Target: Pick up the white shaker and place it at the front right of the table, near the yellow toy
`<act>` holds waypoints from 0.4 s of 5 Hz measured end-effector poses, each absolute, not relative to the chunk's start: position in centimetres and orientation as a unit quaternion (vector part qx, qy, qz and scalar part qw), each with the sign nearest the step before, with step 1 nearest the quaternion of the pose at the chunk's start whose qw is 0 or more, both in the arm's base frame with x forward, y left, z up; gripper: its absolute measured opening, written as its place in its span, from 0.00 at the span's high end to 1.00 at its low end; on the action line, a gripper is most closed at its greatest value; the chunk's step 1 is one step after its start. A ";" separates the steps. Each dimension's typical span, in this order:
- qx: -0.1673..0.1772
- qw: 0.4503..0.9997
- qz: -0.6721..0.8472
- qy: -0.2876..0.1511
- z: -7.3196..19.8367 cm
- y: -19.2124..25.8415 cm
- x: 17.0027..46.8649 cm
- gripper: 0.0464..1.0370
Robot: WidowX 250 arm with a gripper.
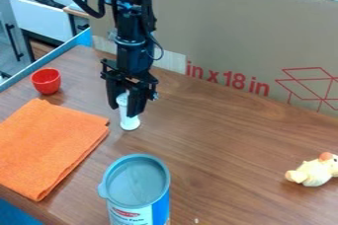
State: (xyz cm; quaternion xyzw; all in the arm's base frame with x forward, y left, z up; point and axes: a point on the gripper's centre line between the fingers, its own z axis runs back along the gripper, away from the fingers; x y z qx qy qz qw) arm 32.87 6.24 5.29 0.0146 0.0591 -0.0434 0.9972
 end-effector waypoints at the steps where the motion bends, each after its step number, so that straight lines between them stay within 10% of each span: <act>1: 0.012 0.999 -0.037 0.032 6.9 6.0 33.2 0.45; 2: 0.023 1.000 -0.016 0.012 9.6 5.3 33.6 0.45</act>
